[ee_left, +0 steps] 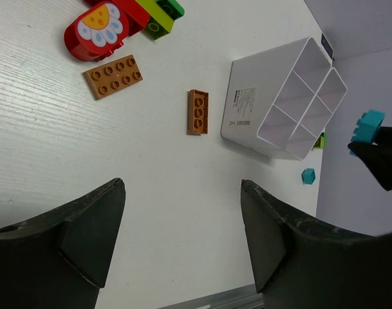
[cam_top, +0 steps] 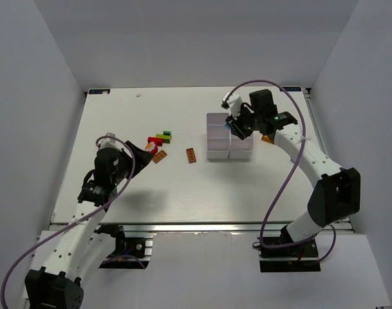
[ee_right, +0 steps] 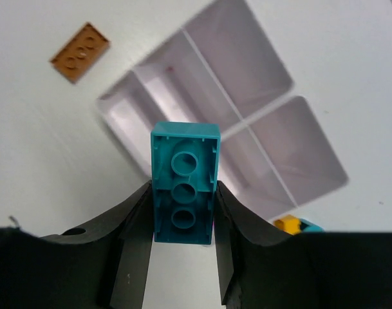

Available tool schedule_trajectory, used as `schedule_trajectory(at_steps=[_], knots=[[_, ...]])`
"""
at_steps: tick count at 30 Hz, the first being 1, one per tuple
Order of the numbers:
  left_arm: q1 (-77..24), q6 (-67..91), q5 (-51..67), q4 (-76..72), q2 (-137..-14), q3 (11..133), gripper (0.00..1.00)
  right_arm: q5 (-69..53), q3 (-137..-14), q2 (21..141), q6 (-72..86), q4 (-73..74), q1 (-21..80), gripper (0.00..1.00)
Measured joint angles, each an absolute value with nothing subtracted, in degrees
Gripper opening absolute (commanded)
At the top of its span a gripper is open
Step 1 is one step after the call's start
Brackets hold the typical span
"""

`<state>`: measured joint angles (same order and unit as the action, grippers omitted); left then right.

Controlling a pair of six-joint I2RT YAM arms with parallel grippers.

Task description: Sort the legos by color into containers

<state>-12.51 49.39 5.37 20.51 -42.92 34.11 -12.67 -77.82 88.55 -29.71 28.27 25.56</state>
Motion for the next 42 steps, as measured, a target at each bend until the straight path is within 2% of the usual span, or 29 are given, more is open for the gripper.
schedule_trajectory(at_steps=[8, 17, 20, 24, 32, 35, 36, 37, 38, 39, 42], knots=[[-12.51, 49.01, 5.63, 19.38, -44.42, 34.09, 0.82, -11.7, -78.74, 93.01, -41.39, 26.76, 16.8, 0.0], [-12.51, 48.95, 6.07, 18.74, -45.17, 34.09, 0.82, -9.39, -78.76, 95.22, -51.33, 21.15, 16.58, 0.0], [-12.51, 48.95, 6.07, 18.74, -45.06, 34.02, 0.82, -9.23, -79.11, 95.79, -52.82, 19.99, 16.62, 0.06], [-12.51, 48.95, 6.07, 18.41, -44.49, 32.99, 0.82, -9.3, -79.92, 97.49, -53.67, 18.92, 16.62, 0.18], [-12.51, 48.95, 6.07, 18.39, -44.47, 32.64, 0.82, -9.37, -80.29, 100.73, -54.02, 17.78, 16.62, 0.34], [-12.51, 48.95, 6.07, 18.39, -44.47, 32.64, 0.82, -9.32, -80.29, 101.19, -54.02, 17.65, 16.62, 0.49], [-12.51, 48.95, 6.07, 18.39, -44.47, 32.64, 0.82, -9.28, -80.29, 101.23, -53.89, 17.47, 16.62, 0.57], [-12.51, 48.95, 6.07, 18.39, -44.47, 32.64, 0.82, -9.23, -80.29, 101.25, -53.76, 17.32, 16.62, 0.58], [-12.51, 48.95, 6.07, 18.37, -44.47, 32.64, 0.82, -9.17, -80.29, 101.25, -53.78, 17.02, 16.62, 0.8], [-12.51, 48.95, 6.07, 18.37, -44.47, 32.64, 0.82, -9.19, -80.29, 101.25, -53.63, 16.69, 16.62, 0.89], [-12.51, 48.95, 6.07, 18.37, -44.47, 32.64, 0.82, -9.15, -80.29, 101.25, -53.63, 16.1, 16.62, 0.89]])
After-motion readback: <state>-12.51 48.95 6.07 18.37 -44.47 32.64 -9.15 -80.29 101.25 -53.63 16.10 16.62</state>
